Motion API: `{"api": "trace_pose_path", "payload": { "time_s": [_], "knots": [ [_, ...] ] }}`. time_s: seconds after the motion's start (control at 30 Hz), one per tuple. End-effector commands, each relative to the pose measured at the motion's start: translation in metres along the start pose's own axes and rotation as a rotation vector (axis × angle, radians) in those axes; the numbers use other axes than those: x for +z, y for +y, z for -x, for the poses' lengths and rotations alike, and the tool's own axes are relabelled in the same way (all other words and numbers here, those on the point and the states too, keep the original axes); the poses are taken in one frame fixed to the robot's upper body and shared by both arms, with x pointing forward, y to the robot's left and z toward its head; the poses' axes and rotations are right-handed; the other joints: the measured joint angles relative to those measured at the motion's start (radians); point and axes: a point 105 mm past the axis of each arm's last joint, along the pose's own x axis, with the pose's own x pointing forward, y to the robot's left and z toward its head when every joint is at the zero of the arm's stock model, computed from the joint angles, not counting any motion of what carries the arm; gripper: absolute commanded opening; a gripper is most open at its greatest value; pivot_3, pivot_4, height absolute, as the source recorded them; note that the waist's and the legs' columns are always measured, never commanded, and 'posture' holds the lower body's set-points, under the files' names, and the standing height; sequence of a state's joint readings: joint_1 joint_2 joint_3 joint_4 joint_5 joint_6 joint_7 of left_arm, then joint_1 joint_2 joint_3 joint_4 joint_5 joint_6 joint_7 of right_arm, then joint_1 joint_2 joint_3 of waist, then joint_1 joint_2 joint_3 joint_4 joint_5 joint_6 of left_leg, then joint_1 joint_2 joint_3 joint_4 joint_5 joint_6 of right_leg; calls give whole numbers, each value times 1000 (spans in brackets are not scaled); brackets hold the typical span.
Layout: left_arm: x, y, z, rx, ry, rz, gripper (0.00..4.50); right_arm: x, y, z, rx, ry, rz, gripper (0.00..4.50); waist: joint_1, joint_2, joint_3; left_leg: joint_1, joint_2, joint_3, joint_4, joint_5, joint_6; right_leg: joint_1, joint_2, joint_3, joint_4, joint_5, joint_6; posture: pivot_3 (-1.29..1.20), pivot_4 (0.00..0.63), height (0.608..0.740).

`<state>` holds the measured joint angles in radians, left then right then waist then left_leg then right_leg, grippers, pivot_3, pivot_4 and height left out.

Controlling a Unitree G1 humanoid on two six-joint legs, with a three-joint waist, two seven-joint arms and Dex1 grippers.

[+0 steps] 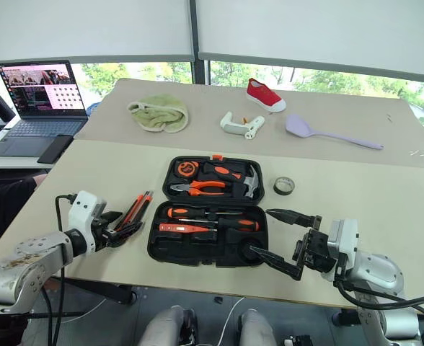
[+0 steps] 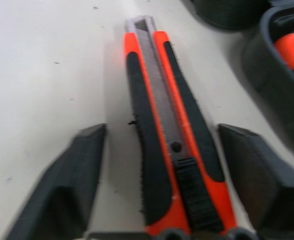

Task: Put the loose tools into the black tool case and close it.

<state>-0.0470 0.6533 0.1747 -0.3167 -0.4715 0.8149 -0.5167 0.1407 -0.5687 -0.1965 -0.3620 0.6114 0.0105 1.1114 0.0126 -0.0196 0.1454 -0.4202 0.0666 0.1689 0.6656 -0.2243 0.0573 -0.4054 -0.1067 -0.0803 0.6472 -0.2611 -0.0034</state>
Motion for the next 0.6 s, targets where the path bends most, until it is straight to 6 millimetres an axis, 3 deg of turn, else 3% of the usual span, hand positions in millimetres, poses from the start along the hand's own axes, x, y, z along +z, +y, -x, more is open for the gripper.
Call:
{"api": "trace_pose_path", "payload": {
  "time_s": [0.03, 0.1, 0.23, 0.33, 0.43, 0.53, 0.6],
  "knots": [
    [-9, -10, -4, -48, 6, 19, 2213, 10, 2, 0, 0, -23, 53, 4500, 2, 0, 0, 0, 0, 0, 0, 0, 0, 0, -1, 0, 0, 0, 0, 0, 150, 736],
    [-5, -6, 1, -48, -26, -6, 1740, 11, 2, 0, -1, -21, 53, 4500, 1, 0, 0, 0, 0, 0, 0, 0, 0, 0, -1, 0, 0, 0, 0, 0, 150, 736],
    [20, 18, 17, -23, -148, -100, 1742, 13, 1, 1, -2, -15, 53, 4500, -1, 0, 0, 0, 0, 0, 0, 0, 0, -1, -2, 0, 0, 0, 0, 0, 150, 736],
    [44, 24, 34, -159, -212, -229, 1742, 14, -1, 1, 0, -8, 51, 4500, -3, -2, 1, -2, 1, 0, 0, 0, 0, -3, -2, -2, 0, 0, -2, 0, 150, 736],
    [53, 2, 42, -426, -154, -346, 1742, 15, -2, 4, 15, 4, 54, 4500, 0, -1, 1, -4, 1, 0, 0, 0, -1, -10, -2, -4, 0, 0, -3, 0, 150, 736],
    [59, -44, 49, -775, -90, -486, 1742, 14, -7, 11, 22, 40, 65, 4500, 4, 0, 1, -5, -1, 1, 0, 0, -1, -11, -2, -6, 0, 0, -2, 0, 150, 736],
    [54, -77, 43, -956, -20, -587, 1742, 13, -11, 17, 17, 69, 73, 4500, 9, 0, 1, -6, -3, 1, 0, 1, -2, -11, -2, -6, -1, 1, 0, 0, 150, 736]
  ]
}}
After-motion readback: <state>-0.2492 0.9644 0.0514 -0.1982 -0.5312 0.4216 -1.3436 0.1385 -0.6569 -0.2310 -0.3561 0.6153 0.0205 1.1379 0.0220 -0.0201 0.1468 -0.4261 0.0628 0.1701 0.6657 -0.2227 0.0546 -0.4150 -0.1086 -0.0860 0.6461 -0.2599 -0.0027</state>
